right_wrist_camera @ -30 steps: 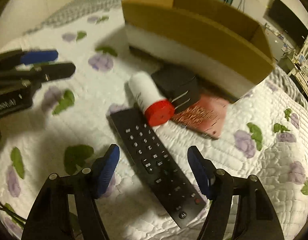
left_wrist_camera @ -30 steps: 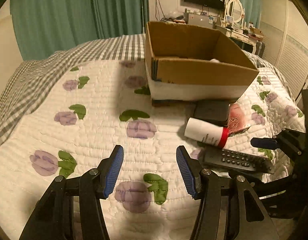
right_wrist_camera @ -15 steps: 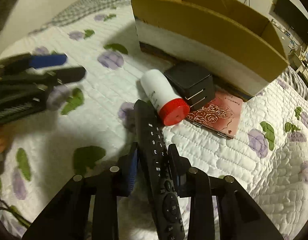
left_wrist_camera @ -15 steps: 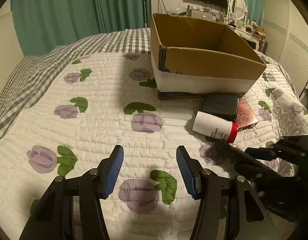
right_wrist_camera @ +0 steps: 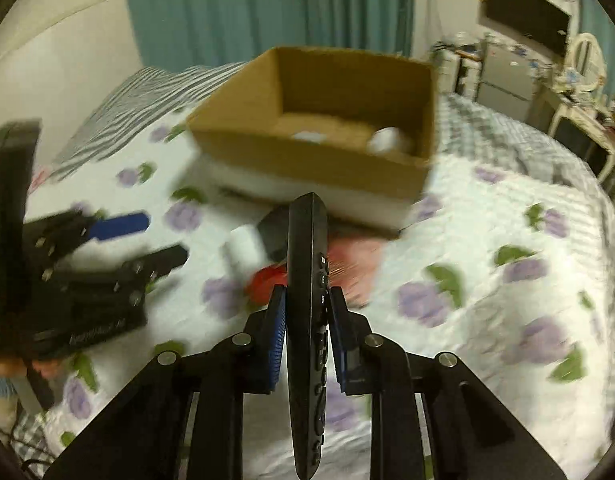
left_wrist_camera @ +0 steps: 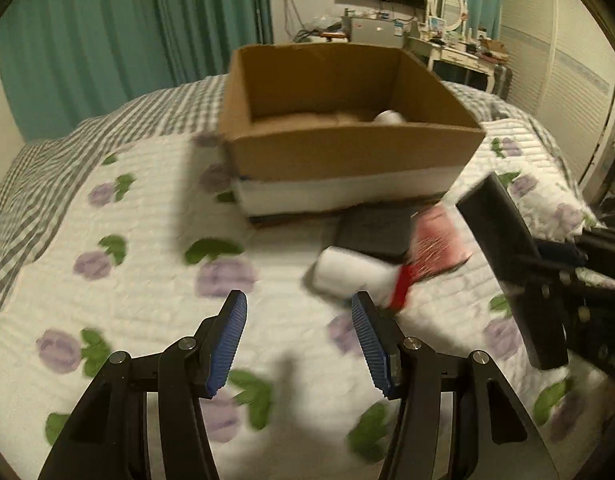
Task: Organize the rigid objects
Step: 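Grasp the black TV remote with the right tool, then grasp the black power bank with the left tool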
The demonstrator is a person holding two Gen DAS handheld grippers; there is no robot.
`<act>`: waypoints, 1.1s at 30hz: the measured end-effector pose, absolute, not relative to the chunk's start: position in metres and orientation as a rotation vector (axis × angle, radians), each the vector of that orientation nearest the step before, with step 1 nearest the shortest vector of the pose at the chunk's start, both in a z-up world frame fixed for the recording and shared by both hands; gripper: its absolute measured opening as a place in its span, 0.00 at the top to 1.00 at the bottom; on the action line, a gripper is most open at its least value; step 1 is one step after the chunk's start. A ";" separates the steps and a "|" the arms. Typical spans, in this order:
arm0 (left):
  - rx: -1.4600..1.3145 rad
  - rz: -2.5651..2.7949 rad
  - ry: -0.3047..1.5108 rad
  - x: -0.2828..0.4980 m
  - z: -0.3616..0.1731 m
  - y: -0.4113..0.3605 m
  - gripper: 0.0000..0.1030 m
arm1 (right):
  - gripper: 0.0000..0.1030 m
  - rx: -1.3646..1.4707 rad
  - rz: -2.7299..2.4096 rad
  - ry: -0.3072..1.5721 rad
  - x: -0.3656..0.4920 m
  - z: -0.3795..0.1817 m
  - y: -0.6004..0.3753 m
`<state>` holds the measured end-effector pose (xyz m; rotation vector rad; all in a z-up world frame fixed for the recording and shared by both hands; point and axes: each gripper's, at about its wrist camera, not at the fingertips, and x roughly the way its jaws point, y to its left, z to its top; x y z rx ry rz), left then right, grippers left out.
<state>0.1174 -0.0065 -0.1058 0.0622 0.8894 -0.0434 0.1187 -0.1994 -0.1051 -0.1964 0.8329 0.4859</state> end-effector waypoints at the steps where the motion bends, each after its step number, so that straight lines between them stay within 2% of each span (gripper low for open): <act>1: 0.057 -0.059 0.889 0.122 -0.105 -0.013 0.44 | 0.81 -0.204 0.460 0.833 0.127 -0.101 -0.206; 8: 0.065 -0.138 0.923 0.157 -0.121 -0.057 0.44 | 0.81 -0.146 0.407 0.845 0.154 -0.104 -0.236; 15: 0.197 -0.087 0.926 0.182 -0.145 -0.088 0.42 | 0.81 -0.102 0.427 0.896 0.160 -0.114 -0.239; 19: 0.245 -0.070 0.883 0.190 -0.156 -0.091 0.35 | 0.81 -0.089 0.422 0.920 0.164 -0.119 -0.241; 24: 0.233 -0.052 0.852 0.192 -0.163 -0.086 0.31 | 0.81 -0.103 0.412 0.927 0.163 -0.121 -0.237; 33: 0.196 -0.079 0.903 0.190 -0.163 -0.061 0.30 | 0.81 -0.103 0.387 0.932 0.164 -0.123 -0.238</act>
